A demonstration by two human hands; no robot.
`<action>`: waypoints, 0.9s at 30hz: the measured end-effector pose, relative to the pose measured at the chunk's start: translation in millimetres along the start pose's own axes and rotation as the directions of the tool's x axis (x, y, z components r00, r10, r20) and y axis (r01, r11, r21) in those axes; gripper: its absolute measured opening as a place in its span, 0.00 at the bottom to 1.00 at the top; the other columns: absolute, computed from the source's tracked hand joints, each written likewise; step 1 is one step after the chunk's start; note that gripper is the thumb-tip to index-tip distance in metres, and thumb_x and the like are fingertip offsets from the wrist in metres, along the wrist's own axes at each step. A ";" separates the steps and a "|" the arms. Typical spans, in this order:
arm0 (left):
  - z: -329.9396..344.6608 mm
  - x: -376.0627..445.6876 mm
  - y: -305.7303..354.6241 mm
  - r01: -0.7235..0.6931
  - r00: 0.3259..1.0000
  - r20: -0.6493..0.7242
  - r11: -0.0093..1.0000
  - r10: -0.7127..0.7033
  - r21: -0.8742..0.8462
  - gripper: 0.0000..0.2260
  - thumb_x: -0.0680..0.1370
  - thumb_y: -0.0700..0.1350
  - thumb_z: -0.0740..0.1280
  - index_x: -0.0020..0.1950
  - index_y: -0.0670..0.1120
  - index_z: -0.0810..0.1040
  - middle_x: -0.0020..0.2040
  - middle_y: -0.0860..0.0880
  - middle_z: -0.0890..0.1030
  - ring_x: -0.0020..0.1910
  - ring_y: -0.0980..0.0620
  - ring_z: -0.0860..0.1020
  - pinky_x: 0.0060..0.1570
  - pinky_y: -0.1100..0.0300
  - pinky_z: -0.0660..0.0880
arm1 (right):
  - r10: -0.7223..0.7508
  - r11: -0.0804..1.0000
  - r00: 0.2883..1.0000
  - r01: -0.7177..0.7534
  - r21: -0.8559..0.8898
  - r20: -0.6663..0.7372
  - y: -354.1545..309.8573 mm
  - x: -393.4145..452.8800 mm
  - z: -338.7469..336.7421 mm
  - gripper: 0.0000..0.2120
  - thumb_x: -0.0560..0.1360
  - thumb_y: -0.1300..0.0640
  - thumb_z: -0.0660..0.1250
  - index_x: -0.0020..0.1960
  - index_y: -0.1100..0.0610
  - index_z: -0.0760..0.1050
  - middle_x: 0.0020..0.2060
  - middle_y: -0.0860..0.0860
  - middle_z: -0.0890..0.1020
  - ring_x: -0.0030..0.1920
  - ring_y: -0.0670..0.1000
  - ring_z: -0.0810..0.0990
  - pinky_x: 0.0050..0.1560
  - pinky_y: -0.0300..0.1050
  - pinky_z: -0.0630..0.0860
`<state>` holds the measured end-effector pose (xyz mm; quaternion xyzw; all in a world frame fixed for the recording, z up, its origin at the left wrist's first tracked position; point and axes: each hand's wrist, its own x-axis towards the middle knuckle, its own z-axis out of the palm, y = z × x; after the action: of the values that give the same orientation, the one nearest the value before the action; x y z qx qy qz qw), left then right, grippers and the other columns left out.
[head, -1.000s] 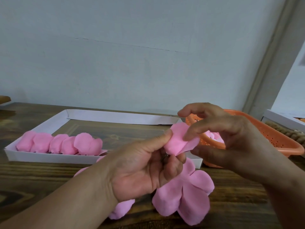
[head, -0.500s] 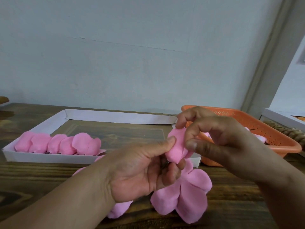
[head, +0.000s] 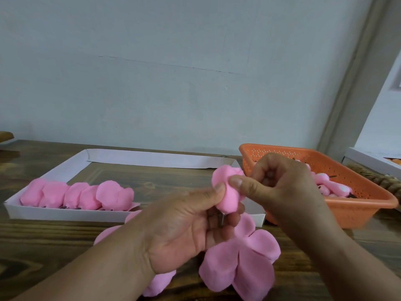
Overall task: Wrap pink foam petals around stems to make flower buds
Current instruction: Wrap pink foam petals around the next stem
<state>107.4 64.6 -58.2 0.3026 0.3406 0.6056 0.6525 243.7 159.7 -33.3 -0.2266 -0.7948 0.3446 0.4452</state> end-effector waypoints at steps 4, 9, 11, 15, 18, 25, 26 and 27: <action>-1.6 2.4 -2.7 -0.060 0.998 0.005 0.995 0.060 0.080 0.16 0.64 0.50 0.74 0.49 0.47 0.86 0.44 0.48 0.84 0.38 0.55 0.80 0.38 0.62 0.78 | 0.045 0.990 0.999 -0.045 0.131 0.009 -1.8 -5.4 7.5 0.22 0.61 0.44 0.69 0.32 0.65 0.74 0.26 0.61 0.75 0.27 0.50 0.70 0.28 0.41 0.68; -3.3 6.5 -3.8 -0.142 0.989 -0.028 0.984 0.146 0.110 0.16 0.67 0.46 0.75 0.54 0.43 0.84 0.49 0.44 0.83 0.45 0.52 0.80 0.46 0.61 0.79 | -0.098 0.984 0.992 0.108 0.141 -0.078 -2.4 -12.1 18.2 0.11 0.69 0.60 0.71 0.31 0.63 0.76 0.26 0.56 0.77 0.24 0.45 0.71 0.25 0.33 0.68; -3.5 7.9 -4.0 -0.168 0.982 -0.062 0.979 0.176 0.119 0.19 0.66 0.45 0.73 0.54 0.39 0.83 0.52 0.40 0.82 0.49 0.48 0.80 0.51 0.57 0.79 | -0.134 0.983 0.987 0.143 0.111 -0.087 1.0 -13.4 21.7 0.09 0.70 0.62 0.70 0.32 0.60 0.78 0.26 0.52 0.79 0.25 0.42 0.75 0.27 0.31 0.70; -0.2 8.6 -1.9 -0.201 0.971 -0.115 0.977 0.209 0.079 0.21 0.66 0.43 0.70 0.56 0.36 0.81 0.56 0.36 0.81 0.52 0.45 0.81 0.54 0.54 0.79 | -0.250 0.967 0.962 0.243 -0.074 -0.113 7.9 -14.8 27.3 0.10 0.74 0.57 0.68 0.33 0.53 0.76 0.30 0.47 0.78 0.33 0.45 0.76 0.35 0.33 0.71; 0.0 7.7 0.3 -0.229 0.961 -0.150 0.973 0.232 0.036 0.13 0.66 0.41 0.69 0.47 0.38 0.83 0.44 0.39 0.84 0.45 0.47 0.83 0.45 0.57 0.82 | -0.426 0.888 0.903 0.405 -0.219 -0.057 8.4 -18.1 31.6 0.06 0.73 0.57 0.63 0.39 0.56 0.76 0.36 0.47 0.77 0.39 0.42 0.74 0.40 0.35 0.70; 6.5 9.5 -8.4 -0.267 0.936 -0.230 0.963 0.265 0.019 0.15 0.61 0.43 0.72 0.46 0.39 0.82 0.39 0.42 0.82 0.38 0.48 0.81 0.39 0.56 0.81 | -0.537 0.769 0.840 0.450 -0.454 -0.079 16.5 -22.6 42.5 0.07 0.66 0.62 0.72 0.39 0.63 0.76 0.40 0.53 0.78 0.39 0.53 0.77 0.36 0.49 0.74; 7.1 9.8 -9.0 -0.280 0.934 -0.226 0.960 0.276 0.015 0.14 0.61 0.43 0.72 0.45 0.40 0.83 0.40 0.42 0.82 0.38 0.49 0.81 0.39 0.58 0.81 | -0.527 0.787 0.845 0.448 -0.424 -0.085 16.5 -22.4 41.4 0.05 0.67 0.63 0.71 0.40 0.63 0.77 0.40 0.52 0.77 0.40 0.51 0.76 0.37 0.47 0.74; 7.3 9.9 -9.1 -0.291 0.932 -0.220 0.957 0.287 0.017 0.14 0.61 0.42 0.72 0.45 0.39 0.84 0.41 0.41 0.83 0.38 0.49 0.82 0.39 0.58 0.82 | -0.509 0.812 0.855 0.441 -0.382 -0.096 16.0 -22.2 40.2 0.05 0.67 0.64 0.71 0.42 0.62 0.78 0.41 0.51 0.76 0.40 0.49 0.75 0.39 0.46 0.73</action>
<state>119.0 73.9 -62.1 0.2751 0.3578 0.7274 0.5169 220.9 141.6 -72.3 -0.1272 -0.8268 0.0528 0.5454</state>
